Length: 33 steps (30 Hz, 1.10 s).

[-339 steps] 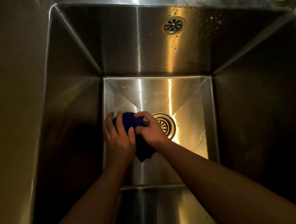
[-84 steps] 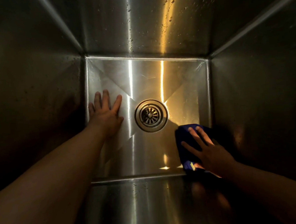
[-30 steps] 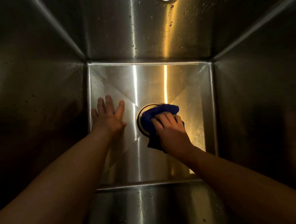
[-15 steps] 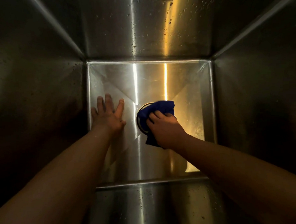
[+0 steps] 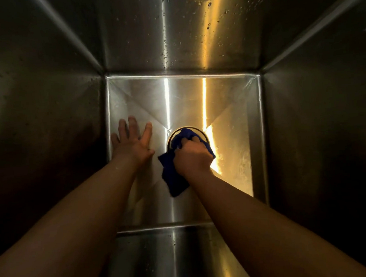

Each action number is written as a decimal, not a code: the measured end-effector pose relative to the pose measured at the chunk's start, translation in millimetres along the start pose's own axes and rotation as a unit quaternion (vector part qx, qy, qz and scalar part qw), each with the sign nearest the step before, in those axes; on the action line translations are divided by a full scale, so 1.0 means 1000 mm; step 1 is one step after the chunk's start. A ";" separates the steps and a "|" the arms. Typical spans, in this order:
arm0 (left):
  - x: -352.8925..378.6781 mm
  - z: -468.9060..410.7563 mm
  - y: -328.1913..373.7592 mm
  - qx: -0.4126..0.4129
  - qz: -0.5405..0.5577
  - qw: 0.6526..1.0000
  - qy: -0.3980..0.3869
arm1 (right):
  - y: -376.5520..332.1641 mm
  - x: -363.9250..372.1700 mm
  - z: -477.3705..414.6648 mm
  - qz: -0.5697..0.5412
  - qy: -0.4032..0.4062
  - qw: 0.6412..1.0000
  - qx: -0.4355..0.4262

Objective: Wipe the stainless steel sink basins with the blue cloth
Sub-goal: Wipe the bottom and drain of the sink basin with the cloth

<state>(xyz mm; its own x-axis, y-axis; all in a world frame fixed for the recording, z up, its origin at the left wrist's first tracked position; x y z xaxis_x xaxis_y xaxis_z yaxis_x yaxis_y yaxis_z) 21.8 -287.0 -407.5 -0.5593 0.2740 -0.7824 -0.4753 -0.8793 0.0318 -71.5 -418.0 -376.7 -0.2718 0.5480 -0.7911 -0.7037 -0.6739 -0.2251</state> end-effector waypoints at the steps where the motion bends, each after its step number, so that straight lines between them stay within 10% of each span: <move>1: 0.000 0.000 0.000 0.000 -0.004 1.000 -0.001 | -0.002 -0.002 -0.004 -0.036 -0.020 0.998 0.041; 7: 0.003 -0.001 0.000 0.006 -0.013 1.000 0.010 | -0.008 0.010 0.003 -0.078 0.032 0.993 0.087; 13: 0.004 -0.001 0.000 0.002 -0.016 1.000 0.001 | 0.017 0.019 0.006 0.095 0.083 0.983 -0.134; 21: 0.005 -0.002 -0.001 -0.004 -0.004 1.000 -0.008 | 0.036 -0.013 -0.010 0.294 -0.044 0.879 -0.372; 33: 0.004 0.001 0.000 0.006 -0.019 1.000 0.006 | 0.054 -0.066 0.023 0.124 0.108 0.968 -0.192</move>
<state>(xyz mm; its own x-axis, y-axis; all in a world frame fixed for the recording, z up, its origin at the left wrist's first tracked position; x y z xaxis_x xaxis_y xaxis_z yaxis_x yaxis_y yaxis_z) 18.8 -285.9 -409.8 -0.5322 0.3022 -0.7908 -0.5039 -0.8637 0.0090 -106.2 -479.2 -323.7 -0.2278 0.2580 -0.9389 -0.3272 -0.9285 -0.1757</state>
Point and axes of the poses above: each hand's wrist, its own z-axis away from the middle knuckle, its own x-axis out of the palm, y = z × x, the point moved 2 cm from there along -z, towards the middle knuckle, and after that the axes turned 5 degrees about y, right-handed, at the moved point
